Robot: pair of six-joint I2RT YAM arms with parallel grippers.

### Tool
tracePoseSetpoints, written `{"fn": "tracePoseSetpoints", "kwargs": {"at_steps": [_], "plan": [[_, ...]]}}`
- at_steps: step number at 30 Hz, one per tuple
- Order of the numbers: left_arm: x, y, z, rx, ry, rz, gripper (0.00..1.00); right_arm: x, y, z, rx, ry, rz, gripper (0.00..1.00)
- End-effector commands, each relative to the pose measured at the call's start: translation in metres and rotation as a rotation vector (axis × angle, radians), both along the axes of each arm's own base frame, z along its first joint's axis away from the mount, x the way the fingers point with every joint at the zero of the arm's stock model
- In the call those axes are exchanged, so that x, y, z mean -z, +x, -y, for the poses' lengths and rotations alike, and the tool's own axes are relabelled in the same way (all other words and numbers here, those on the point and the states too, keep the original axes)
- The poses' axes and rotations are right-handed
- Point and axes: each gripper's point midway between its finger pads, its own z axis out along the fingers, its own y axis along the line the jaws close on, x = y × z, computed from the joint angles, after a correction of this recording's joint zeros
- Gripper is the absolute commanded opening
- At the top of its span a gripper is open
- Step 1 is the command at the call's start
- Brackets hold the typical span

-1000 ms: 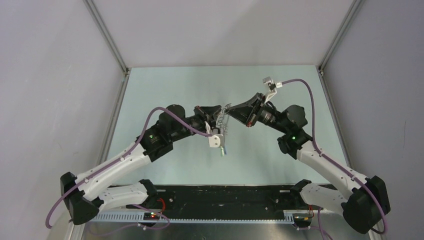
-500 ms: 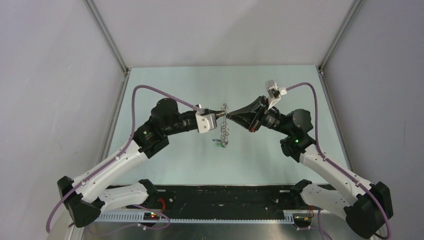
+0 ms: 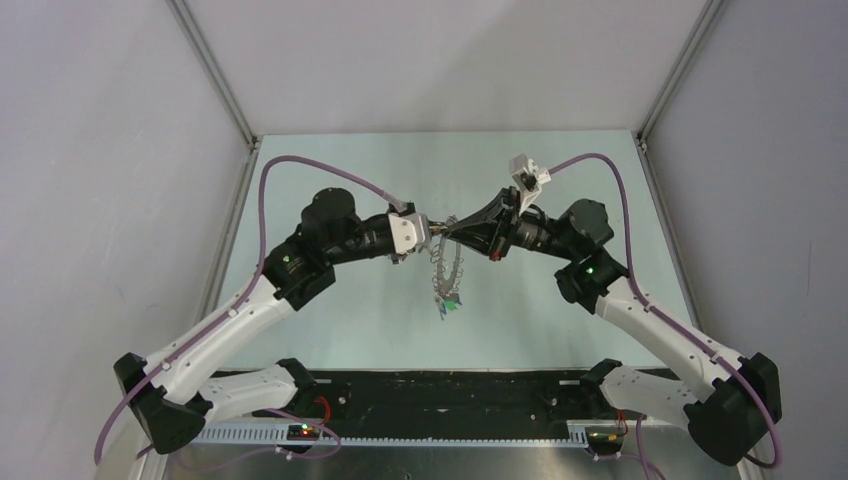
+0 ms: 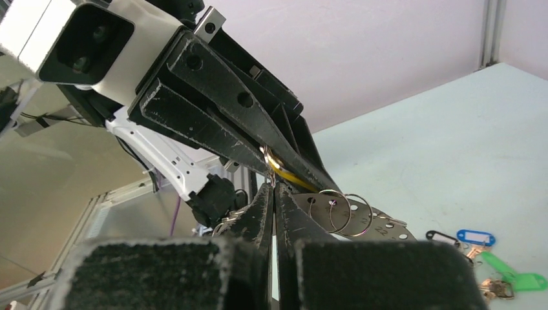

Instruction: Remove the keys from the keyring

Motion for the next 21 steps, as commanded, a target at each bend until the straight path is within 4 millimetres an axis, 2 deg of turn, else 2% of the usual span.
{"fn": "tracePoseSetpoints", "kwargs": {"at_steps": [1, 3, 4, 5, 6, 8, 10, 14, 16, 17, 18, 21], "plan": [[-0.019, -0.008, 0.003, 0.035, -0.026, -0.023, 0.0, -0.005, 0.011, -0.005, 0.025, -0.065, 0.082, 0.0], [-0.015, -0.006, -0.001, 0.006, -0.01, -0.037, 0.0, -0.001, 0.017, -0.006, 0.045, -0.094, 0.101, 0.0], [-0.013, -0.002, -0.004, -0.028, -0.001, -0.052, 0.0, 0.0, 0.02, -0.005, 0.056, -0.102, 0.106, 0.13], [-0.012, 0.0, -0.005, -0.044, 0.0, -0.06, 0.0, 0.004, 0.025, -0.003, 0.078, -0.12, 0.107, 0.19], [-0.011, 0.004, -0.009, -0.084, 0.005, -0.081, 0.0, 0.006, 0.027, -0.001, 0.089, -0.129, 0.115, 0.3], [-0.007, 0.008, -0.014, -0.13, 0.017, -0.113, 0.0, 0.011, 0.034, 0.006, 0.121, -0.152, 0.108, 0.42], [-0.001, 0.012, -0.019, -0.173, 0.035, -0.147, 0.0, 0.019, 0.041, 0.015, 0.157, -0.181, 0.095, 0.47], [0.01, 0.018, -0.027, -0.25, 0.088, -0.221, 0.0, 0.025, 0.042, 0.026, 0.187, -0.203, 0.122, 0.51], [0.015, 0.022, -0.031, -0.294, 0.116, -0.259, 0.0, 0.028, 0.039, 0.028, 0.189, -0.207, 0.142, 0.54], [0.025, 0.024, -0.034, -0.322, 0.149, -0.301, 0.0, 0.03, 0.034, 0.028, 0.174, -0.206, 0.15, 0.54], [0.02, 0.024, -0.034, -0.332, 0.147, -0.308, 0.0, 0.029, 0.03, 0.027, 0.155, -0.199, 0.172, 0.54], [0.028, 0.023, -0.037, -0.364, 0.192, -0.377, 0.0, 0.035, 0.018, 0.025, 0.111, -0.197, 0.223, 0.54]]}}
